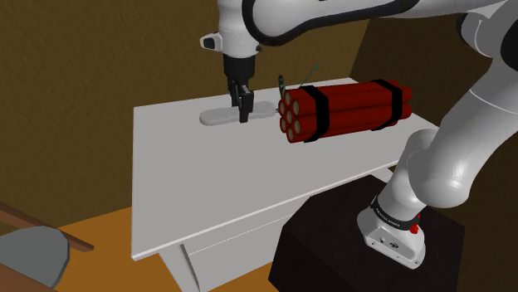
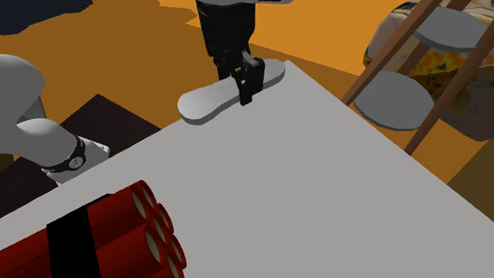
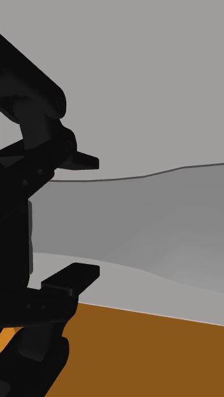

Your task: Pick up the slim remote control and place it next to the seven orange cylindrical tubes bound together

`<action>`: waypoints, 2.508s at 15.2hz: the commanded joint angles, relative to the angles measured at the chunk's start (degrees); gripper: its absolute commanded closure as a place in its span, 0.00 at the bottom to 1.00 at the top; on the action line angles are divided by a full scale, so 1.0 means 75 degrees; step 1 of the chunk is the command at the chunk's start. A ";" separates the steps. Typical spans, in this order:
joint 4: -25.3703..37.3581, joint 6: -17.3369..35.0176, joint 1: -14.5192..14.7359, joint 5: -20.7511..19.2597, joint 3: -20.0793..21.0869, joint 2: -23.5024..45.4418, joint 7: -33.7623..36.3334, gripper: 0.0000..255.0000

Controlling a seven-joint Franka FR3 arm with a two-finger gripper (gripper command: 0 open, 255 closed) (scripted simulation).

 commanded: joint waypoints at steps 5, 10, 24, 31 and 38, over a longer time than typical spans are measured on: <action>0.0652 -0.0612 0.0000 -0.0008 0.0002 0.0041 0.0001 1.00; 0.1191 -0.1095 -0.0001 -0.0019 0.0004 0.0098 0.0002 1.00; -0.2193 -0.1231 -0.0541 0.0021 -0.1269 -0.3451 -0.1853 1.00; -0.3193 -0.1691 -0.0874 -0.0457 -0.2061 -0.4935 -0.2807 1.00; -0.3759 -0.2270 -0.1319 -0.1205 -0.2959 -0.6161 -0.3854 1.00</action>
